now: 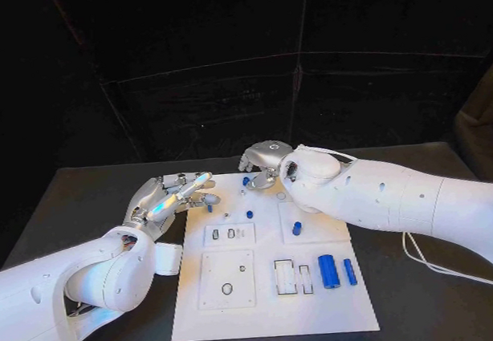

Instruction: Assemble the parts on the task board

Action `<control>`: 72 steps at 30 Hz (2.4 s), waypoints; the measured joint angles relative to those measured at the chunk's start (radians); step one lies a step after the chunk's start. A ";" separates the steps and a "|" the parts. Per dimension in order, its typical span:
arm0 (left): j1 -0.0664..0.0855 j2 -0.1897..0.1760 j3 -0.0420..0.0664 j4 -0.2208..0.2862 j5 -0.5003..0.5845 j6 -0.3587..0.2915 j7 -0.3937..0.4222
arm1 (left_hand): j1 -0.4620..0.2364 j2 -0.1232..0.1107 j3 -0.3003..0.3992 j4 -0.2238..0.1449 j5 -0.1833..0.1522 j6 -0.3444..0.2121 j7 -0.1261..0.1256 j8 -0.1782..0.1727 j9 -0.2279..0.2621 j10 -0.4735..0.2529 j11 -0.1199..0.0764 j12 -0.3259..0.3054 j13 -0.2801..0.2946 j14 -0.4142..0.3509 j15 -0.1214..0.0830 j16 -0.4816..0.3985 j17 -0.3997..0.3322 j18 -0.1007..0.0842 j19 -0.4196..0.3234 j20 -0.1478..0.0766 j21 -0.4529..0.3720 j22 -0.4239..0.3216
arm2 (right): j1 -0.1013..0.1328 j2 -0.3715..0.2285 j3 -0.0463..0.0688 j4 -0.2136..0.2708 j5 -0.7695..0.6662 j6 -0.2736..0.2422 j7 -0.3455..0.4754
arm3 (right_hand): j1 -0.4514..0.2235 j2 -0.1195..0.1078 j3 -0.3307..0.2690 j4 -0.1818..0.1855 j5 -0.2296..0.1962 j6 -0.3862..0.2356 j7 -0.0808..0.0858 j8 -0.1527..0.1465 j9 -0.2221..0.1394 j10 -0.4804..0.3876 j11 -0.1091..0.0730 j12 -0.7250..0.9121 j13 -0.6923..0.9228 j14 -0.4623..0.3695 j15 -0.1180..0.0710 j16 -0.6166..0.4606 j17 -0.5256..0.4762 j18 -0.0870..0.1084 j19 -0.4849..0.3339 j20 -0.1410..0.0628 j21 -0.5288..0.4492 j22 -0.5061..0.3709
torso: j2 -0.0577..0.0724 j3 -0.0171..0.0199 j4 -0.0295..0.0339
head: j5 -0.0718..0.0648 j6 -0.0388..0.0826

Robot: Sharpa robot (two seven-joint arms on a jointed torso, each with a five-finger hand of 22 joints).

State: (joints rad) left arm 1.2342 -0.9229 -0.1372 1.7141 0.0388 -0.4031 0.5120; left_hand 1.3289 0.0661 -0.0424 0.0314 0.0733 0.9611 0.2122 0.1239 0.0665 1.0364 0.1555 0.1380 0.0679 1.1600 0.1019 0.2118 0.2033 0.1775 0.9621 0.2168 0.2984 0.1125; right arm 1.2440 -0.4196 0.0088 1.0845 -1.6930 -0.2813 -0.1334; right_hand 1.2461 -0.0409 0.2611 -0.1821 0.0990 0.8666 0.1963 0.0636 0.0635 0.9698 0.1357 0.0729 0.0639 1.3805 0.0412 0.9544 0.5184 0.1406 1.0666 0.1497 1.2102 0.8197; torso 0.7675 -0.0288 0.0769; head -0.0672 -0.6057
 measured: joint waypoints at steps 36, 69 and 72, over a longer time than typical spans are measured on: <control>0.000 -0.005 0.000 -0.012 0.000 0.014 -0.007 | 0.000 0.000 0.003 -0.003 0.000 0.000 0.000 -0.004 0.000 0.000 0.000 -0.004 0.000 0.000 0.000 -0.007 0.003 0.000 0.000 0.000 -0.004 -0.004 | 0.006 -0.306 0.025 0.204 0.213 0.119 -0.132 | 0.139 -0.098 -0.356 0.467 0.195 0.040 -0.049 0.040 0.006 0.349 -0.081 0.816 0.832 0.086 -0.064 0.499 0.782 -0.071 0.308 -0.053 0.244 0.465 | 0.000 0.0034 -0.0172 | -0.011 -0.004; 0.000 -0.001 0.000 -0.023 0.000 0.022 -0.014 | 0.004 0.004 0.003 -0.008 0.000 0.000 0.000 -0.004 0.000 0.000 0.000 -0.004 -0.001 0.000 0.000 -0.011 0.003 0.000 0.004 0.004 -0.004 -0.005 | 0.009 -0.263 0.027 0.167 0.149 0.166 -0.139 | 0.250 -0.006 -0.265 0.387 0.108 0.136 -0.069 0.090 0.008 0.418 -0.098 1.062 1.101 0.086 -0.065 0.532 0.789 -0.071 0.341 -0.068 0.268 0.488 | 0.001 0.0016 -0.0161 | -0.019 -0.013; 0.000 -0.001 0.000 -0.023 0.000 0.022 -0.014 | 0.004 0.004 0.003 -0.008 0.000 0.000 0.000 -0.004 0.000 0.000 0.000 -0.004 -0.001 0.000 0.000 -0.011 0.003 0.000 0.004 0.004 -0.008 -0.006 | 0.009 -0.263 0.027 0.175 0.131 0.156 -0.140 | 0.265 -0.001 -0.220 0.359 0.062 0.155 -0.068 0.102 0.008 0.422 -0.100 1.093 1.133 0.085 -0.078 0.538 0.789 -0.087 0.353 -0.077 0.275 0.488 | 0.001 0.0016 -0.0161 | -0.019 -0.014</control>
State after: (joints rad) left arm 1.2345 -0.9243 -0.1376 1.6913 0.0385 -0.3810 0.4978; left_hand 1.3327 0.0699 -0.0397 0.0232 0.0733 0.9611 0.2122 0.1201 0.0665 1.0364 0.1555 0.1341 0.0671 1.1600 0.1019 0.2011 0.2065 0.1774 0.9656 0.2203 0.2905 0.1068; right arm 1.2529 -0.6828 0.0358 1.2592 -1.5623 -0.1257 -0.2730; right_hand 1.5113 -0.0415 0.0415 0.1769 0.1611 1.0217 0.1287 0.1653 0.0716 1.3921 0.0355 1.1662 1.1969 1.4658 -0.0369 1.4924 1.3078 0.0535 1.4198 0.0732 1.4853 1.3078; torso 0.7681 -0.0271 0.0608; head -0.0860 -0.6195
